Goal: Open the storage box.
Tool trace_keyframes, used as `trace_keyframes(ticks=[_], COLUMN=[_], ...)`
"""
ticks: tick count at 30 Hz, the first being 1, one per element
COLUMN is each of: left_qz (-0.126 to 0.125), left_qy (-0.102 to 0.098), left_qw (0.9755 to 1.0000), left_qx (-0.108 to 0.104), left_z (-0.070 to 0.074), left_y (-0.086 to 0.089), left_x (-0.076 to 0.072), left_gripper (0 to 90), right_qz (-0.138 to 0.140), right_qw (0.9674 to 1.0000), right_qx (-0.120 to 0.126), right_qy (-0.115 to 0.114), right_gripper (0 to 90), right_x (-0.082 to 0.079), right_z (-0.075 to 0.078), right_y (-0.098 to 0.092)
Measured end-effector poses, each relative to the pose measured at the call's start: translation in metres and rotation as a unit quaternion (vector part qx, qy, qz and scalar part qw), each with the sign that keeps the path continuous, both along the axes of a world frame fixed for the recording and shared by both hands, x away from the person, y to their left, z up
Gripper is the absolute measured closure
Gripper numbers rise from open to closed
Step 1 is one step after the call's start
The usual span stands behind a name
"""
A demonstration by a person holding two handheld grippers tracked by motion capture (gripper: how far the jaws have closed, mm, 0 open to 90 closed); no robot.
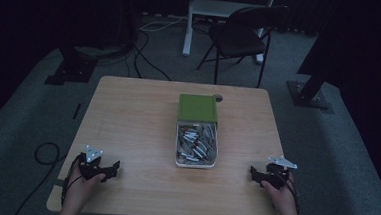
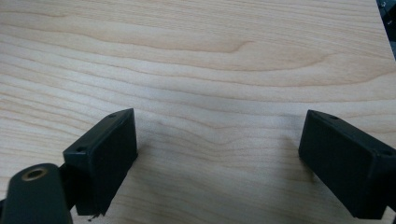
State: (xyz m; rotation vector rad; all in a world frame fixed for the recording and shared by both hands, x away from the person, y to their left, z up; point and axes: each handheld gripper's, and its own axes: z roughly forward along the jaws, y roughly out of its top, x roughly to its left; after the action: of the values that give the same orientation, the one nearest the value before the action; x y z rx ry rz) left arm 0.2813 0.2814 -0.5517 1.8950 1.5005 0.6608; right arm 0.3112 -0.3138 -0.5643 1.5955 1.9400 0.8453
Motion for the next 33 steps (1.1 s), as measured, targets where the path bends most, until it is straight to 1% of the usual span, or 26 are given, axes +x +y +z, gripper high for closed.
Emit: trace_keyframes(ticks=[1,2,6,7,8,9,12,14,18,19,28,29,30,33], left_qz=[0.000,0.014,0.024,0.031,0.031,0.035,0.033,0.034,0.043,0.049,0.059,0.067,0.067,0.080], left_qy=[0.000,0.006,0.014,0.017,0.018,0.018,0.016,0.018,0.019,0.019,0.019,0.019,0.019,0.018], left_qw=[1.0000,0.9999,0.9996,0.9994,0.9993,0.9992,0.9993,0.9992,0.9989,0.9986,0.9980,0.9976,0.9976,0.9966], left_qx=[0.000,0.002,0.006,0.004,0.004,0.007,0.007,0.003,0.006,0.006,0.009,0.008,0.008,0.007], left_z=[0.000,-0.001,-0.002,-0.003,-0.004,-0.004,-0.005,-0.006,-0.006,-0.006,-0.006,-0.006,-0.006,-0.006], left_y=[0.000,0.003,0.006,0.008,0.008,0.009,0.009,0.009,0.010,0.010,0.009,0.007,0.007,0.004], left_x=[0.000,0.000,0.000,0.000,0.000,0.000,0.001,0.001,0.002,0.003,0.004,0.004,0.004,0.004], left_gripper=[10.7,10.7,10.7,10.7,10.7,10.7,10.7,10.7,10.7,10.7,10.7,10.7,10.7,10.5], right_qz=[0.000,0.000,0.000,0.000,0.000,0.000,0.000,0.000,0.000,0.000,0.000,0.000,0.000,0.000], right_qw=[1.0000,1.0000,1.0000,1.0000,1.0000,1.0000,1.0000,1.0000,1.0000,1.0000,1.0000,1.0000,1.0000,1.0000], right_qx=[0.000,0.000,0.000,0.000,0.000,0.000,0.000,0.000,0.000,0.000,0.000,0.000,0.000,0.000], right_qy=[0.000,0.000,0.000,0.000,0.000,0.000,0.000,0.000,0.000,0.000,0.000,0.000,0.000,0.000], right_gripper=[11.0,11.0,11.0,11.0,11.0,11.0,11.0,11.0,11.0,11.0,11.0,10.9,10.9,10.9], right_x=[0.000,0.000,0.000,0.000,0.000,0.000,0.000,0.000,0.000,0.000,0.000,0.000,0.000,0.000], right_z=[0.000,0.000,0.000,0.000,0.000,0.000,0.000,0.000,0.000,0.000,0.000,0.000,0.000,0.000], right_y=[0.000,0.000,0.000,0.000,0.000,0.000,0.000,0.000,0.000,0.000,0.000,0.000,0.000,0.000])
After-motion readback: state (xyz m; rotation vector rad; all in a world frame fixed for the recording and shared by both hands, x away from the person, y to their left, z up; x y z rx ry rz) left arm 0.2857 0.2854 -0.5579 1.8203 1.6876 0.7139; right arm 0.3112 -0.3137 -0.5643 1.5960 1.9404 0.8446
